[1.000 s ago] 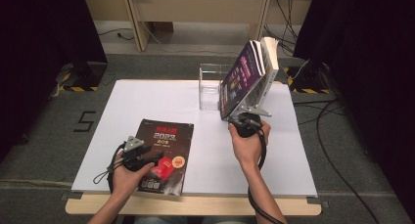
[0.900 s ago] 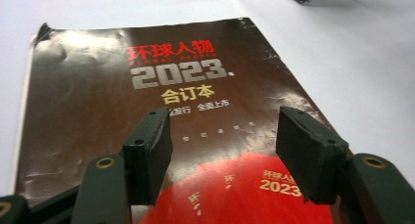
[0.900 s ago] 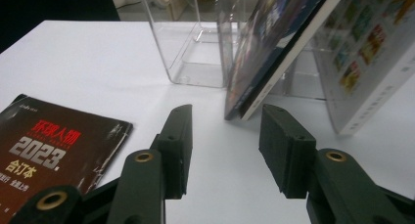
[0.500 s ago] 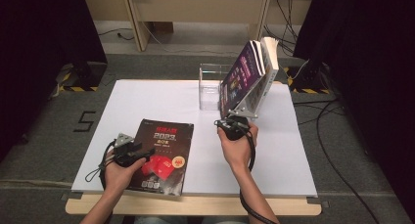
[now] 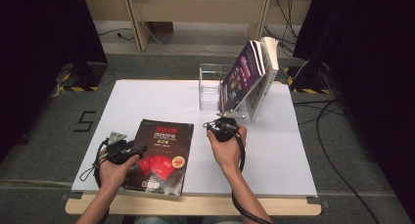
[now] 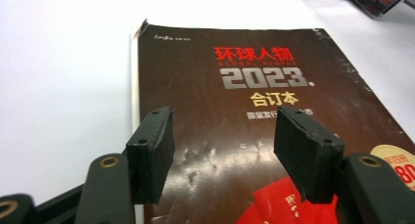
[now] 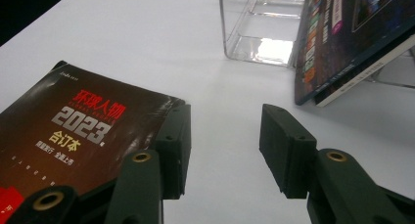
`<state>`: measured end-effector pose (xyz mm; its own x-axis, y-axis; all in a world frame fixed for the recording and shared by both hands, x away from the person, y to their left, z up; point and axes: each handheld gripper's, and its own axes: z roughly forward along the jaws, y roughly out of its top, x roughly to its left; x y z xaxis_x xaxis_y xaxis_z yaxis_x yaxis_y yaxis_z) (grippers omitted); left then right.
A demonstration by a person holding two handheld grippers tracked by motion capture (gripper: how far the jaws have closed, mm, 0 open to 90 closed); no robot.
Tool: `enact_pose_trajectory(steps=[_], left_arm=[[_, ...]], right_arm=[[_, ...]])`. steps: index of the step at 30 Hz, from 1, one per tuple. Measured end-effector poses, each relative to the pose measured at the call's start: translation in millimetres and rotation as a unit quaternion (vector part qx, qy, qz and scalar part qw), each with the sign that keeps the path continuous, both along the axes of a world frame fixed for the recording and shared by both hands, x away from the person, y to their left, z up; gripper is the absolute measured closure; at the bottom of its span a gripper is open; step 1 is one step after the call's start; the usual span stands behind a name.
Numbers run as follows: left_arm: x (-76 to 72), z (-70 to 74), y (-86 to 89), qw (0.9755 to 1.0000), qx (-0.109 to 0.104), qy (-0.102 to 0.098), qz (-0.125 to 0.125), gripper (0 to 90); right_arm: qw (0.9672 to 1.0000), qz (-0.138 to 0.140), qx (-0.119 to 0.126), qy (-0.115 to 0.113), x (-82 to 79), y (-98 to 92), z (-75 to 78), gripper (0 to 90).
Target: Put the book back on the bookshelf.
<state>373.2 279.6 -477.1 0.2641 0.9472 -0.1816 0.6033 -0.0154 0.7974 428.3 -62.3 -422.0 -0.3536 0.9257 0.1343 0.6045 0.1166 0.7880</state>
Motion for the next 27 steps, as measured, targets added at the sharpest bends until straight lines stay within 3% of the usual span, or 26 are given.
enact_pose_trajectory(steps=[14, 27], left_arm=[[8.5, -11.1, 19.2, 0.999, -0.001, 0.023, 0.039, 39.9], [11.2, -15.7, 24.8, 0.9983, -0.008, 0.038, 0.043, 39.8]], right_arm=[[0.9997, 0.015, -0.002, 0.018, 3.5, 16.9, -12.0, 55.6], [0.9992, 0.029, -0.008, 0.027, 7.3, 30.3, -17.4, 55.6]])
